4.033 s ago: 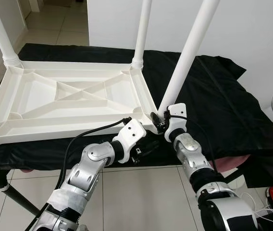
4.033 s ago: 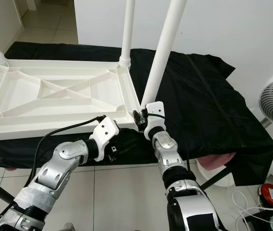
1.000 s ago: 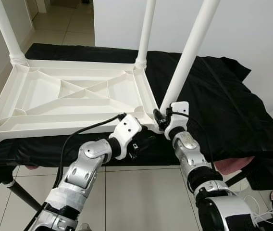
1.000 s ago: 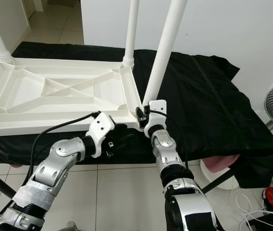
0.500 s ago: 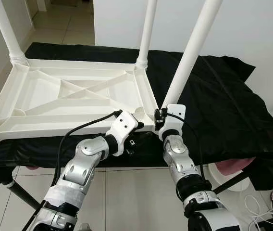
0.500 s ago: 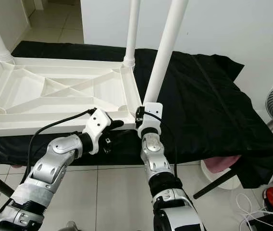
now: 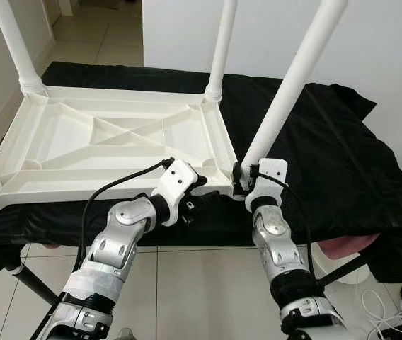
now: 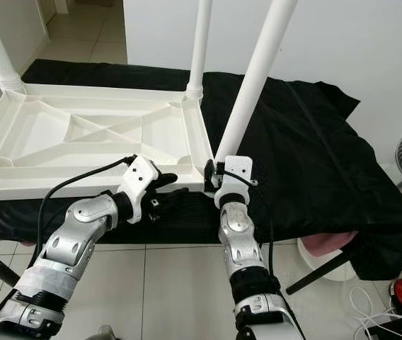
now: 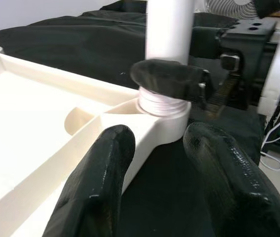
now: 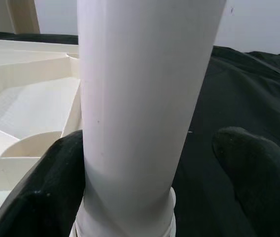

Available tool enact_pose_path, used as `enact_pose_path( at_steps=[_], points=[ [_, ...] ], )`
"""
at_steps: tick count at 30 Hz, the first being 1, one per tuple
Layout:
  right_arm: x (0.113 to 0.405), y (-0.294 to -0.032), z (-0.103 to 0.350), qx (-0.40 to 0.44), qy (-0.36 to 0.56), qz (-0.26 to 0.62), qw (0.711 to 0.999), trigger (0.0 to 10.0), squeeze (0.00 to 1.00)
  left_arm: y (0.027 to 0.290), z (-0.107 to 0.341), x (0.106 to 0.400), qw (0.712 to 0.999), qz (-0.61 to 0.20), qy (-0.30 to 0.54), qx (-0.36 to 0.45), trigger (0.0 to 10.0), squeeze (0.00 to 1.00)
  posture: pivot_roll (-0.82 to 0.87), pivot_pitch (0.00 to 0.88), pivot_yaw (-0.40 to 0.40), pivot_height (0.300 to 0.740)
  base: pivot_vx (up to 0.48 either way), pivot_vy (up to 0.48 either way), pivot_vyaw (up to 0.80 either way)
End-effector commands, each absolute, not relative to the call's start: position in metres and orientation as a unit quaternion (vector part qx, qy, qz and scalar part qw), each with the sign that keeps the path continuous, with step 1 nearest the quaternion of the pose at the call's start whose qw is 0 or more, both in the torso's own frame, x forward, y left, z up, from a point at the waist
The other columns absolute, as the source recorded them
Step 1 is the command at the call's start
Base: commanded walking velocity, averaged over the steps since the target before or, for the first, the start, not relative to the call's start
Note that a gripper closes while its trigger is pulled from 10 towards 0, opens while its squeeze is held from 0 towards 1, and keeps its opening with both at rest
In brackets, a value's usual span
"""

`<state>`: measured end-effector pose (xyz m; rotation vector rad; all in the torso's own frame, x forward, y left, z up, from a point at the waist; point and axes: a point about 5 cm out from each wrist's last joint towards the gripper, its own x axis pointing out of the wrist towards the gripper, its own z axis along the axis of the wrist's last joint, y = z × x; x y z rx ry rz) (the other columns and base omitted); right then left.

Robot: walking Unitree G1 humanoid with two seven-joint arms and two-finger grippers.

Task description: Building children table

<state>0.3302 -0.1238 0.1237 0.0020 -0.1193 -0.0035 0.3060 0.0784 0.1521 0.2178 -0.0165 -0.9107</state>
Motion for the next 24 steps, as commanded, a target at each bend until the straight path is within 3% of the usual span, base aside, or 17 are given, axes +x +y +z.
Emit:
enact_pose_path(
  at_steps=[1,18,19,22,23,24],
  points=[
    [0.324,-0.133,0.12,-0.001,-0.063,0.0,0.998,10.0,0.0,0.083,0.151,0.31,0.924,-0.369,-0.012,0.102,10.0,0.0,0.06,0.0,-0.102,0.74,0.0,0.0,0.0],
    [0.278,-0.131,0.12,0.05,-0.1,0.162,0.98,10.0,0.0,0.101,0.155,0.313,0.924,-0.363,-0.013,0.121,10.0,0.0,0.04,0.022,-0.084,0.74,0.0,0.0,0.0],
    [0.274,-0.134,0.118,0.044,-0.094,0.171,0.98,9.0,0.0,0.105,0.156,0.315,0.926,-0.357,-0.014,0.122,10.0,0.0,0.04,0.026,-0.084,0.74,0.0,0.0,0.0],
    [0.269,-0.137,0.116,0.036,-0.085,0.19,0.977,9.3,0.0,0.11,0.159,0.317,0.928,-0.35,-0.017,0.122,10.0,0.0,0.04,0.03,-0.082,0.74,0.0,0.0,0.0],
    [0.268,-0.137,0.115,0.031,-0.078,0.203,0.975,4.5,0.0,0.113,0.161,0.318,0.929,-0.35,-0.02,0.121,10.0,0.0,0.04,0.031,-0.085,0.74,0.0,0.0,0.0],
    [0.268,-0.137,0.115,0.031,-0.078,0.203,0.975,4.5,0.0,0.113,0.161,0.318,0.929,-0.35,-0.02,0.121,10.0,0.0,0.04,0.031,-0.085,0.74,0.0,0.0,0.0]
  ],
)
